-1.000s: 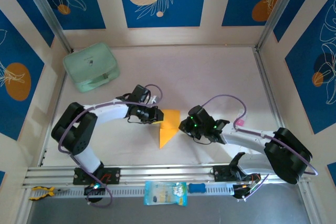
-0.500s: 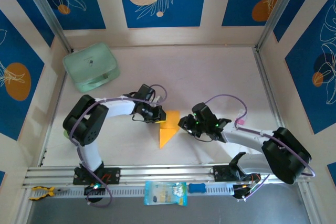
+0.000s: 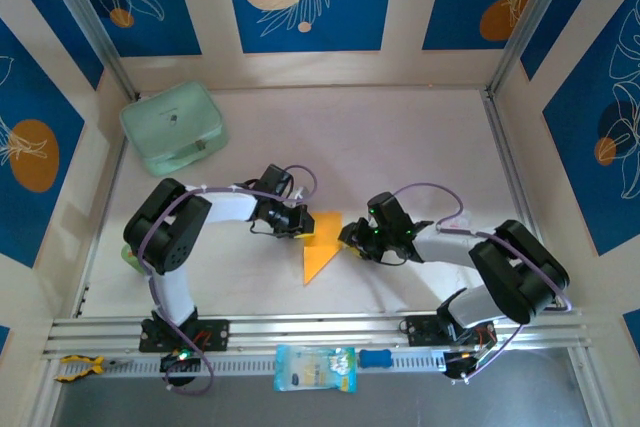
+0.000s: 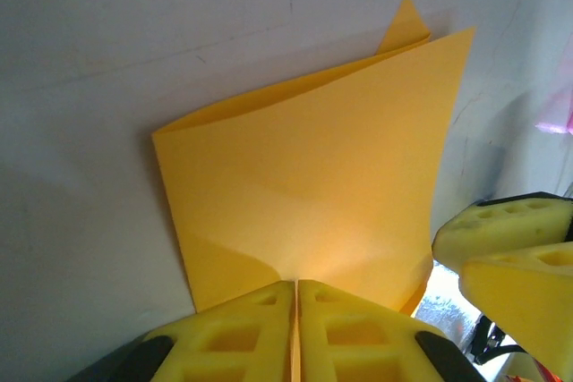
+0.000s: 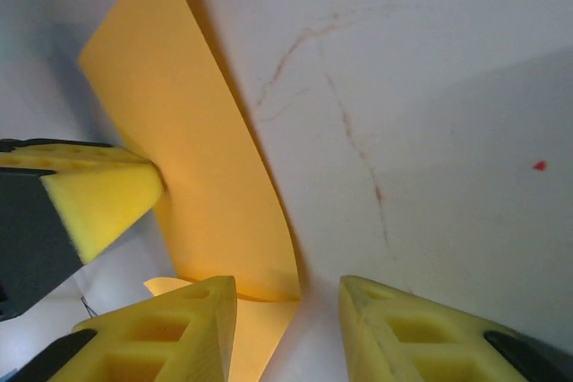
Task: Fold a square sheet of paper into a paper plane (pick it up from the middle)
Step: Fold the wing for the fifth time at the center of the table.
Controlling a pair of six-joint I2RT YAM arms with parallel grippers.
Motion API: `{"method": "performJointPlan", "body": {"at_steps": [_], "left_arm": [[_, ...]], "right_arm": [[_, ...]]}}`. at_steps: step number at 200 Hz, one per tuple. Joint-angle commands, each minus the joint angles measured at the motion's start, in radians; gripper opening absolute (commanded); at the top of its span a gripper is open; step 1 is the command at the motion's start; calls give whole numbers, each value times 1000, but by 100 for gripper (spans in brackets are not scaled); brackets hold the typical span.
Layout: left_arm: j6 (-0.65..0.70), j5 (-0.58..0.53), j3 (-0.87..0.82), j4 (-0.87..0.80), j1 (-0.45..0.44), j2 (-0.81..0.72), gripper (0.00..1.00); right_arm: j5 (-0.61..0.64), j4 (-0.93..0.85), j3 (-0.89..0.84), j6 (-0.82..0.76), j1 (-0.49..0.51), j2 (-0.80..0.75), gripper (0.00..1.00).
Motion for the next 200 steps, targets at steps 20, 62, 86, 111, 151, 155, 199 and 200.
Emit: {"method": "performJointPlan", "body": {"at_steps": [20, 62, 86, 111, 151, 155, 199, 200], "left_arm": [[24, -24, -33, -46, 10, 29, 11], [21, -17, -33, -37, 10, 32, 11], [21, -18, -36, -34, 13, 30, 11], [20, -18, -41, -33, 15, 25, 11], [20, -18, -41, -31, 18, 19, 11], [19, -17, -42, -30, 19, 18, 11], [19, -6, -45, -18, 21, 16, 11], [17, -6, -45, -17, 21, 16, 11]], "right_arm": [[-58, 43, 31, -11, -6, 47, 36], [-79, 65, 48, -15, -7, 58, 35], [-90, 74, 54, -14, -3, 71, 34], [-97, 99, 49, -6, -2, 76, 34], [-104, 110, 48, -25, -10, 73, 35], [-108, 111, 50, -30, -13, 73, 35], [-189, 165, 70, -86, -41, 118, 35], [-192, 165, 72, -87, -41, 119, 35]]}}
